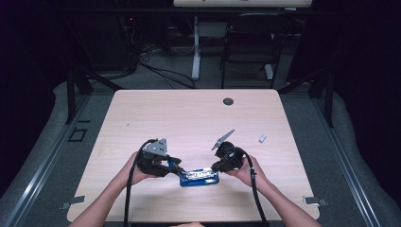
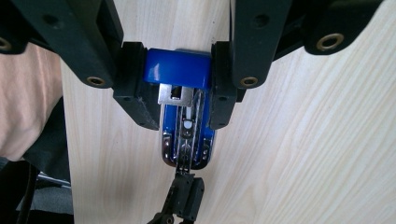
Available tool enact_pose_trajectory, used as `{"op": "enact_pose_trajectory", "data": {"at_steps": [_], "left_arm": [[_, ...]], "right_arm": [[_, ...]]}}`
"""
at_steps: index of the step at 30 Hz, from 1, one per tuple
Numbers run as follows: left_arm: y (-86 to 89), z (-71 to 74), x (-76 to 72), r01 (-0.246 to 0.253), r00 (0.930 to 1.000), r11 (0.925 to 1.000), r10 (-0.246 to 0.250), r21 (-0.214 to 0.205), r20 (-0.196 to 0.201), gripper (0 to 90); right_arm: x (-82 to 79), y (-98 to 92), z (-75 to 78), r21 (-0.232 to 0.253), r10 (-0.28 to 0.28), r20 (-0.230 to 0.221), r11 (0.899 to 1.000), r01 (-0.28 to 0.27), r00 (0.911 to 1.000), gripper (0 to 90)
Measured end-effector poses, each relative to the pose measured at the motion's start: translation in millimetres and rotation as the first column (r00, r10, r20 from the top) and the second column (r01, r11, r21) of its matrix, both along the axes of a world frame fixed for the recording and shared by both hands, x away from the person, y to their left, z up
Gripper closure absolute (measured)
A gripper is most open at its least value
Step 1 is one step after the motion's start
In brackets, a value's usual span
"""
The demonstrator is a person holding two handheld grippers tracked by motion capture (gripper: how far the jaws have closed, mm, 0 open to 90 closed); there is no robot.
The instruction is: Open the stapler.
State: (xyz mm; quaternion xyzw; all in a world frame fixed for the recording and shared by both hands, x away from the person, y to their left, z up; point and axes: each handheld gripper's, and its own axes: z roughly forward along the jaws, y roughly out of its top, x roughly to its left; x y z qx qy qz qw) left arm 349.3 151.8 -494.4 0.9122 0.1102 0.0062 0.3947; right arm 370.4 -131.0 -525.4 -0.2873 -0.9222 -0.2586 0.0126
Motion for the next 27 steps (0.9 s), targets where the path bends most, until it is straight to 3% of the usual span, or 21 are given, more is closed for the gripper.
{"op": "enact_pose_trajectory", "data": {"at_steps": [27], "left_arm": [[18.4,-14.8,-0.7,0.005,0.9989,0.996,-0.001,0.09,-0.048,65.0]], "right_arm": [[2.5,0.5,-7.2,-0.017,-0.022,-0.034,1.0,0.021,0.9992,82.2]]}}
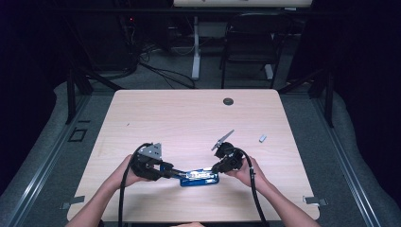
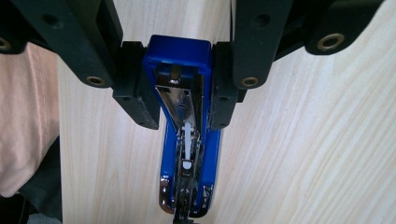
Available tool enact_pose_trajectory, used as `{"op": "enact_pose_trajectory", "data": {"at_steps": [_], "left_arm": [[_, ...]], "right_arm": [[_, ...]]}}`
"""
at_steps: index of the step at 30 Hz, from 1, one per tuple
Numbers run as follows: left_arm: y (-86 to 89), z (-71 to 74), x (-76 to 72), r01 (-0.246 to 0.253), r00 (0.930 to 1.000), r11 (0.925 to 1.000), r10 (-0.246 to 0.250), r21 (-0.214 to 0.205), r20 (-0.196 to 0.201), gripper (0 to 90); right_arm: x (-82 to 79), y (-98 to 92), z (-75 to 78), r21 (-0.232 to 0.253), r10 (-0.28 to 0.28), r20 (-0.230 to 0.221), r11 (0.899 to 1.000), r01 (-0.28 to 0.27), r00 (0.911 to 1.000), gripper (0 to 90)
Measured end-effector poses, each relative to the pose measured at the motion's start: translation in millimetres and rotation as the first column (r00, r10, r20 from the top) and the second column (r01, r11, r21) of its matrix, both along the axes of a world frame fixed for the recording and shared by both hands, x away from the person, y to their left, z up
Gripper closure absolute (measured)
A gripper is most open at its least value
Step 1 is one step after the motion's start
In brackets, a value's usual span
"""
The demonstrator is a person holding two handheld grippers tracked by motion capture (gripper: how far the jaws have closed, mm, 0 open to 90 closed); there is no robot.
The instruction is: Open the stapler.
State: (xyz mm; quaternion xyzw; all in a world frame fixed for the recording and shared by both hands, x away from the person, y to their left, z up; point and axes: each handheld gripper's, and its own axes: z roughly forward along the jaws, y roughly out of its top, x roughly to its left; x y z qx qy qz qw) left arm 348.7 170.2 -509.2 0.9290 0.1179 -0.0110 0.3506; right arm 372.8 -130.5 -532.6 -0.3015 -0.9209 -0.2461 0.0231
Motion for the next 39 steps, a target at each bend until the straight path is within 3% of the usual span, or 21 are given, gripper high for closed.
{"op": "enact_pose_trajectory", "data": {"at_steps": [7,9,11,13,16,19,24,31,35,39], "left_arm": [[2.7,-4.1,2.7,0.008,0.9997,0.9999,-0.008,0.01,-0.022,64.9],[2.8,-5.6,2.8,0.006,0.9997,0.9999,-0.006,0.013,-0.023,64.9],[3.0,-7.0,3.4,0.011,0.9996,0.9995,-0.01,0.03,-0.025,64.9],[3.0,-9.2,4.1,0.014,0.9996,0.9973,-0.013,0.073,-0.025,64.8],[4.1,-12.6,5.6,0.015,0.9992,0.9981,-0.013,0.059,-0.039,64.7],[3.7,-14.0,5.3,0.015,0.9992,0.997,-0.012,0.076,-0.039,64.6],[0.0,-23.2,5.5,0.027,0.999,0.9897,-0.022,0.14,-0.039,64.3],[-4.8,-32.5,6.0,0.039,0.9986,0.9838,-0.032,0.175,-0.041,63.9],[-4.5,-33.5,6.3,0.036,0.999,0.9833,-0.031,0.178,-0.031,63.9],[-3.4,-35.9,9.1,0.047,0.998,0.9862,-0.039,0.159,-0.05,63.6]], "right_arm": [[0.9,-0.1,-1.0,-0.008,0.001,-0.006,1.0,-0.001,1.0,82.1],[0.8,0.0,-2.1,0.011,-0.012,-0.01,1.0,0.012,0.9999,82.0],[1.5,-0.7,-2.1,0.008,-0.01,-0.014,1.0,0.01,0.9999,81.9],[1.9,-0.5,-2.6,0.01,-0.01,-0.016,1.0,0.01,0.9998,81.6],[1.7,2.8,-3.7,0.008,-0.01,-0.01,1.0,0.01,0.9999,81.7],[2.1,2.8,-4.0,0.008,-0.012,-0.012,1.0,0.012,0.9999,81.6],[2.2,2.5,-3.9,0.009,-0.013,-0.016,1.0,0.013,0.9998,81.6],[2.5,2.1,-4.2,0.014,-0.015,-0.02,1.0,0.015,0.9997,81.8],[2.9,2.1,-4.1,0.013,-0.019,-0.024,1.0,0.019,0.9995,81.8],[2.3,2.4,-4.9,0.024,-0.032,-0.033,0.999,0.032,0.999,81.8]]}}
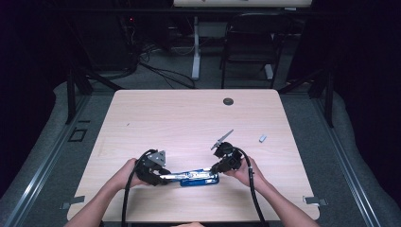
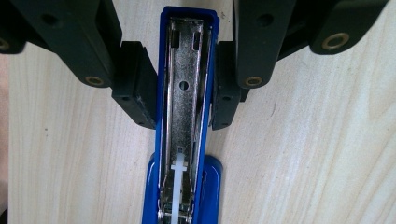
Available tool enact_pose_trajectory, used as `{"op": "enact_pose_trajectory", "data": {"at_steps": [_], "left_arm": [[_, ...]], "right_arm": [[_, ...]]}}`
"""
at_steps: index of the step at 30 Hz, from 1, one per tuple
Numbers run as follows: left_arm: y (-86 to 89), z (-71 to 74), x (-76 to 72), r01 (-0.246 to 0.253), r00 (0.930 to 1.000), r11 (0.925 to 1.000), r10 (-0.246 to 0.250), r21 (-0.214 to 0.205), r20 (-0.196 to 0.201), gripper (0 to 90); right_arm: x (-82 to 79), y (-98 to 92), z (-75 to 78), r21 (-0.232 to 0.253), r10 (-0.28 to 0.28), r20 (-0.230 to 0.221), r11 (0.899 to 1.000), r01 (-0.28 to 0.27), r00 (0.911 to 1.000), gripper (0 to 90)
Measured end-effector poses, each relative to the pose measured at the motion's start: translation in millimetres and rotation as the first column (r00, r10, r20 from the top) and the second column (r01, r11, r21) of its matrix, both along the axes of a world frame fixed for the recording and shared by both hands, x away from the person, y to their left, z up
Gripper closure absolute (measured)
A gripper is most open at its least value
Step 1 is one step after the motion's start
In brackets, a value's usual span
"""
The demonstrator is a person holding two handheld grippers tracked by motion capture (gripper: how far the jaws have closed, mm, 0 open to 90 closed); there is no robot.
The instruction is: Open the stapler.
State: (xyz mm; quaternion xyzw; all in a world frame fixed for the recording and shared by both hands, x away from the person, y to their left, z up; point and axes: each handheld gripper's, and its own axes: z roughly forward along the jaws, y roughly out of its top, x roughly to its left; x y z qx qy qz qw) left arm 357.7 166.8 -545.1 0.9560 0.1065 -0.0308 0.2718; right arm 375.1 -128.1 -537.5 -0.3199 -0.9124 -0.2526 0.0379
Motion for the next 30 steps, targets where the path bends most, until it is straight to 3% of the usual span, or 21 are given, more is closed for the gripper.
{"op": "enact_pose_trajectory", "data": {"at_steps": [4,7,9,10,13,17,20,25,30], "left_arm": [[0.5,-1.6,3.5,0.008,0.9999,0.9999,-0.008,-0.008,-0.01,62.8],[0.5,-2.6,5.6,0.008,0.9999,0.9999,-0.008,-0.012,-0.014,62.2],[0.4,-2.4,6.7,0.01,0.9999,1.0,-0.01,-0.002,-0.009,61.7],[0.4,-3.6,7.2,0.015,0.9997,0.9997,-0.015,-0.02,-0.02,61.7],[0.4,-2.9,7.1,0.016,0.9997,0.9997,-0.016,-0.02,-0.019,61.7],[0.4,-3.3,7.1,0.021,0.9997,0.9997,-0.022,-0.008,-0.012,61.9],[-0.4,-2.2,6.8,0.03,0.9995,0.9995,-0.03,0.001,-0.008,62.1],[0.8,-0.9,6.7,0.034,0.9994,0.9994,-0.034,-0.003,-0.005,62.3],[1.0,-0.4,6.7,0.038,0.9993,0.9993,-0.038,-0.005,-0.004,62.4]], "right_arm": [[-0.8,-0.6,1.5,-0.027,0.016,-0.013,1.0,-0.016,0.9998,82.1],[-3.9,0.3,0.7,-0.013,0.0,-0.021,1.0,0.0,0.9998,82.2],[-4.6,0.1,1.7,-0.029,0.006,-0.021,1.0,-0.007,0.9998,82.2],[-4.8,-0.1,2.1,-0.031,0.013,-0.024,0.999,-0.013,0.9996,82.2],[-5.4,0.1,2.0,-0.023,0.001,-0.024,1.0,-0.002,0.9997,81.9],[-5.6,-1.8,6.7,0.018,-0.004,-0.013,1.0,0.004,0.9999,81.8],[-7.6,1.4,7.3,0.003,0.005,0.016,1.0,-0.005,0.9999,79.4],[-7.3,-0.3,11.8,0.016,-0.009,0.046,1.0,0.008,0.9989,71.4],[-2.7,-12.2,18.5,0.032,-0.059,0.06,0.998,0.057,0.9964,53.4]]}}
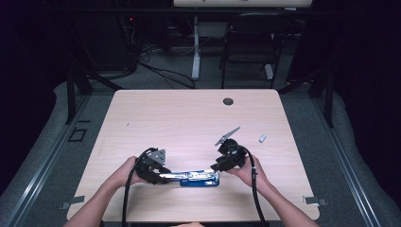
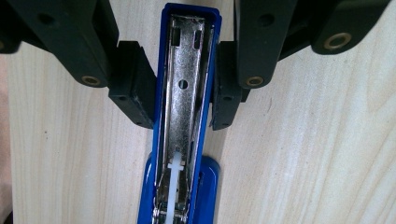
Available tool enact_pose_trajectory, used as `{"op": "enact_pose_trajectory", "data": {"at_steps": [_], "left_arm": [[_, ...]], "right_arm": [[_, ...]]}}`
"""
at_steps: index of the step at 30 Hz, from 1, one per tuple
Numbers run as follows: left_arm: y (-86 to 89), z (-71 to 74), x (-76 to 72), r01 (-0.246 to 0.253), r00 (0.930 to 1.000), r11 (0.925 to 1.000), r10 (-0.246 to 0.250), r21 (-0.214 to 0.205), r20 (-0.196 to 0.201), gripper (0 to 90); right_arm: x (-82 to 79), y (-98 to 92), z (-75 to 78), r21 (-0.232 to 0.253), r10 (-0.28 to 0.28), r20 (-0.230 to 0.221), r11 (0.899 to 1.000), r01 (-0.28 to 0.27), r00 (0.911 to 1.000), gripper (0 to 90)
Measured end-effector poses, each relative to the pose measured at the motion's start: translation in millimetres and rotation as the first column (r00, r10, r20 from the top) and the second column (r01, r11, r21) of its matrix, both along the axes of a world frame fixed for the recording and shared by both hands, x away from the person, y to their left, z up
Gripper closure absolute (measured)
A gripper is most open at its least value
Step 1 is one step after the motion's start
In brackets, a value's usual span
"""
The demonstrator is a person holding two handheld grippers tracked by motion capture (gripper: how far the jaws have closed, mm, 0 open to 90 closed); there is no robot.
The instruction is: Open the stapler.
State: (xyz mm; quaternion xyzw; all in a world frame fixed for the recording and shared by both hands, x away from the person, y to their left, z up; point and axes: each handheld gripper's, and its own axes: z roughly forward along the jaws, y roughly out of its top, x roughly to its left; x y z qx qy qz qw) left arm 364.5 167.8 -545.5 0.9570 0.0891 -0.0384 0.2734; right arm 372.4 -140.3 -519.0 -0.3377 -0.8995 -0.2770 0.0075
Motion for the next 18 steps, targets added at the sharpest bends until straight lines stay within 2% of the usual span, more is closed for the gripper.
{"op": "enact_pose_trajectory", "data": {"at_steps": [6,9,12,18], "left_arm": [[0.3,-0.6,0.3,-0.003,1.0,1.0,0.003,-0.008,-0.004,62.4],[0.2,-0.4,0.2,-0.002,1.0,1.0,0.002,-0.006,-0.002,62.3],[0.1,-0.1,0.3,-0.001,1.0,1.0,0.001,-0.001,-0.002,62.4],[0.1,-0.4,0.5,-0.001,1.0,1.0,0.001,-0.003,-0.005,62.3]], "right_arm": [[6.8,-14.6,2.7,-0.05,-0.036,0.008,0.998,0.036,0.9993,21.8],[10.5,-20.8,2.1,-0.071,-0.049,0.016,0.996,0.05,0.9987,14.9],[12.9,-25.5,3.4,-0.082,-0.064,0.005,0.995,0.065,0.9979,11.8],[18.4,-34.6,6.0,-0.088,-0.102,0.005,0.991,0.102,0.9947,1.7]]}}
